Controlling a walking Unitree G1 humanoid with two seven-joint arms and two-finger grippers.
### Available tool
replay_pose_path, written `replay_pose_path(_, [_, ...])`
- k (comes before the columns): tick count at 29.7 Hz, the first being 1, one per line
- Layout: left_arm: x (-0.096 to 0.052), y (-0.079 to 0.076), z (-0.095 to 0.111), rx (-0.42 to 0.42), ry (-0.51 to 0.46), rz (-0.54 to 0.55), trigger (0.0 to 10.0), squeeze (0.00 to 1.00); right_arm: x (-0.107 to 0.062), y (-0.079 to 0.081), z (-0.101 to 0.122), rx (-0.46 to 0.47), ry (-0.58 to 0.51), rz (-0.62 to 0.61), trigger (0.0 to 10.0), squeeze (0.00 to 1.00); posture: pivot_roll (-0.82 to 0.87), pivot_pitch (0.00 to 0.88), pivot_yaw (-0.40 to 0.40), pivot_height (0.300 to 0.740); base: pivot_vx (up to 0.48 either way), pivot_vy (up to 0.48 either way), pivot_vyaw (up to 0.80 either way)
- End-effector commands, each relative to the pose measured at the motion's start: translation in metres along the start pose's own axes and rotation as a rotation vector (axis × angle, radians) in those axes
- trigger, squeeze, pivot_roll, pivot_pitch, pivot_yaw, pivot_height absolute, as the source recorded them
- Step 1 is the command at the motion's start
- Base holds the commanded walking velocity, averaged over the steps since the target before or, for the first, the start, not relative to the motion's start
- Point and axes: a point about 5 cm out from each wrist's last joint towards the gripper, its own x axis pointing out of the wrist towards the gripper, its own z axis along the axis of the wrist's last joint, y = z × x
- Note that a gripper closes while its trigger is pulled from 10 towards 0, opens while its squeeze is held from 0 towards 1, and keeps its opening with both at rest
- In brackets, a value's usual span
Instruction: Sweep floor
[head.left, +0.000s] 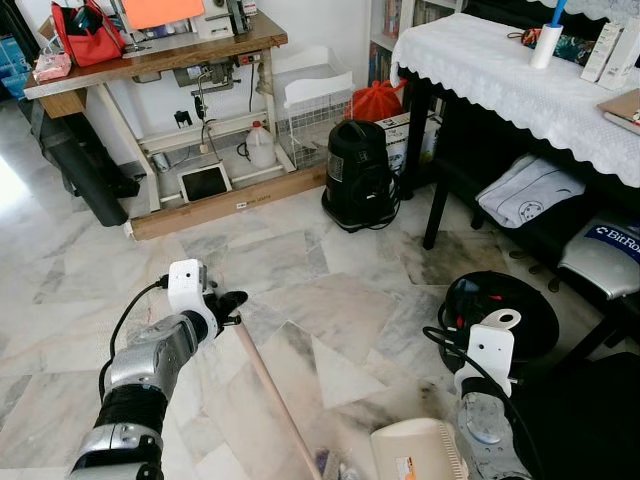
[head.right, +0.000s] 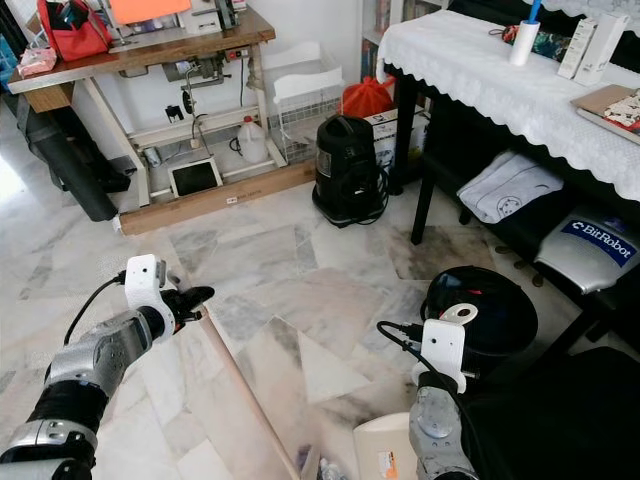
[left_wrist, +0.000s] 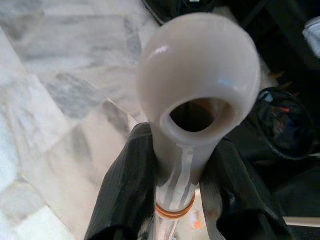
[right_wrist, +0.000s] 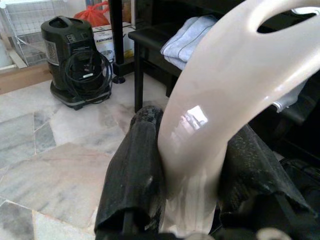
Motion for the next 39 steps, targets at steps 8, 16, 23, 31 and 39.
replay_pose_path(8, [0.001,-0.014,0.022,-0.264,-0.057,-0.108,10.0,0.0,-0.005,0.004,-0.01,0.059,0.088,-0.008,10.0,0.0,-0.04,0.037,0.082,0.74,0.0,0.0,0.0])
replay_pose_path(16, [0.0,-0.021,0.027,-0.407,-0.086,-0.154,10.0,0.0,-0.003,0.003,-0.009,0.072,0.09,-0.014,10.0,0.0,-0.04,0.035,0.077,0.74,0.0,0.0,0.0])
replay_pose_path(23, [-0.002,-0.02,0.034,-0.359,-0.145,-0.134,10.0,0.0,-0.003,0.001,-0.01,0.073,0.094,-0.016,10.0,0.0,-0.04,0.034,0.075,0.74,0.0,0.0,0.0])
replay_pose_path(31, [-0.015,-0.014,0.055,-0.155,-0.3,-0.079,10.0,0.0,-0.003,0.002,-0.011,0.071,0.102,-0.011,10.0,0.0,-0.04,0.034,0.075,0.74,0.0,0.0,0.0])
replay_pose_path(39, [-0.023,-0.013,0.058,0.127,-0.416,-0.001,10.0,0.0,-0.004,0.003,-0.011,0.075,0.099,-0.009,10.0,0.0,-0.03,0.034,0.077,0.74,0.0,0.0,0.0])
